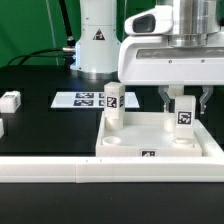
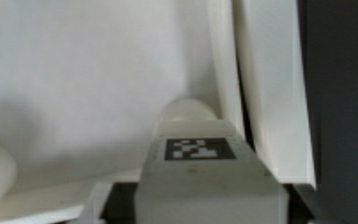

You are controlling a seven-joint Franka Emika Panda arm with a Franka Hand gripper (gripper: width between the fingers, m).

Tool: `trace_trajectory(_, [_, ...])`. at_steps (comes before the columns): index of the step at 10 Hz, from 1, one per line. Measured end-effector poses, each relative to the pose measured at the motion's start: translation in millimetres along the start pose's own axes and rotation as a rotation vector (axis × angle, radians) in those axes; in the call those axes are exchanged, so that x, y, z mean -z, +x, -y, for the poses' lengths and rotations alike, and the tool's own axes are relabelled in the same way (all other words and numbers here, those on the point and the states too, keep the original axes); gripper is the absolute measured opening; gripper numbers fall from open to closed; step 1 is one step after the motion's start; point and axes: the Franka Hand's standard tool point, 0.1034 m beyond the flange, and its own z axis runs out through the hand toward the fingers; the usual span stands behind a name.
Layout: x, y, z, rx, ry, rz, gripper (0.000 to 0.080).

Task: Assemble square table

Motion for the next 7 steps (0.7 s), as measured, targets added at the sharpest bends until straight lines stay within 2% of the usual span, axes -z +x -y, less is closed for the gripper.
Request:
trace_trajectory(5, [-0.8, -4.8, 8.2, -0.454, 0.000, 0.002, 0.0290])
trace_trajectory(7, [-0.8, -4.1, 8.4, -0.539, 0.000, 0.002, 0.0290])
